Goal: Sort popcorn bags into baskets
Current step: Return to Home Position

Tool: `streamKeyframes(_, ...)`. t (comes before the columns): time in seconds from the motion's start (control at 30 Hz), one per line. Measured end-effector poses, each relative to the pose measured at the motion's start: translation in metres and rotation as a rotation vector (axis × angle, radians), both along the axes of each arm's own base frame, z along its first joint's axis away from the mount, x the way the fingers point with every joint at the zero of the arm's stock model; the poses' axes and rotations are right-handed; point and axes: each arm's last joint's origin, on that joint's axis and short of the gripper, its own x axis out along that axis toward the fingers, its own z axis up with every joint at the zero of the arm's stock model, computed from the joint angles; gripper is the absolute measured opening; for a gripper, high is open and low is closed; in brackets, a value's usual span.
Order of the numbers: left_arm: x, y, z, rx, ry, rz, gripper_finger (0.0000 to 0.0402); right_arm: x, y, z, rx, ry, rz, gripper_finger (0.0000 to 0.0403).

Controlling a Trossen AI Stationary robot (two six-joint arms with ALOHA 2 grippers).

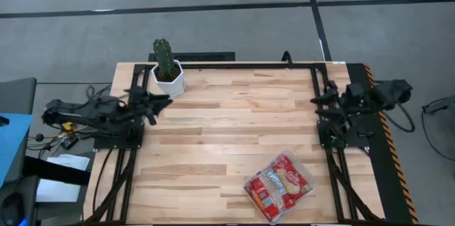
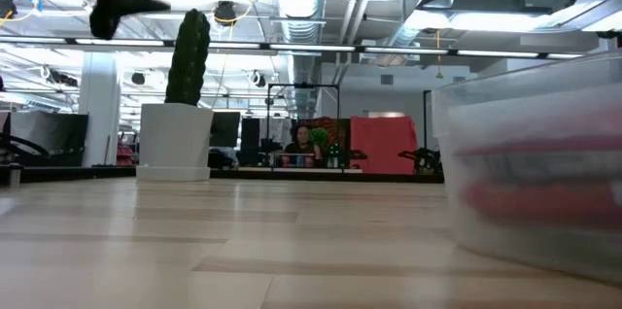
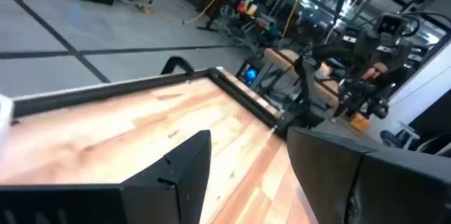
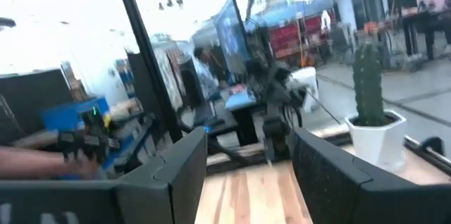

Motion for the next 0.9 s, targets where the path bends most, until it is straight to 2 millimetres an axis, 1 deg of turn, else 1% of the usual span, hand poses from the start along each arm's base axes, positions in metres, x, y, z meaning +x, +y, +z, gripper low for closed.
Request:
streamKeyframes(0.17,0.015,-0.002,-0.053,-0.049,-0.027,-0.01,0.0177,0.006,0.003,-0.05,0.038,-0.068,0.0,0.0228)
streamKeyframes(0.3,0.018,-0.004,-0.094,-0.113,-0.061,-0.029,0.0177,0.007,0.004,-0.087,0.073,-0.133,0.001,0.0229)
streamKeyframes(0.37,0.018,-0.005,-0.109,-0.14,-0.073,-0.012,0.0177,0.011,0.006,-0.103,0.08,-0.145,-0.006,0.0229)
streamKeyframes(0.47,0.017,-0.004,-0.113,-0.143,-0.015,0.05,0.0177,0.017,0.009,-0.117,0.038,-0.137,-0.005,0.0228)
streamKeyframes(0.53,0.017,-0.004,-0.116,-0.14,-0.008,0.067,0.0177,0.02,0.01,-0.125,0.026,-0.121,-0.003,0.0229)
streamKeyframes(0.63,0.016,-0.004,-0.117,-0.138,0.005,0.086,0.0177,0.028,0.014,-0.15,-0.041,-0.067,0.01,0.0228)
streamKeyframes(0.7,0.017,-0.004,-0.119,-0.137,0.021,0.088,0.0177,0.031,0.015,-0.161,-0.062,-0.091,0.025,0.0227)
streamKeyframes(0.77,0.016,-0.004,-0.119,-0.136,0.024,0.087,0.0177,0.034,0.016,-0.172,-0.073,0.012,0.025,0.0225)
streamKeyframes(0.83,0.016,-0.004,-0.12,-0.131,0.028,0.089,0.0177,0.035,0.014,-0.177,-0.063,0.062,-0.004,0.0224)
streamKeyframes(0.9,0.016,-0.004,-0.122,-0.128,0.05,0.094,0.0177,0.036,0.012,-0.178,-0.062,0.076,-0.04,0.0224)
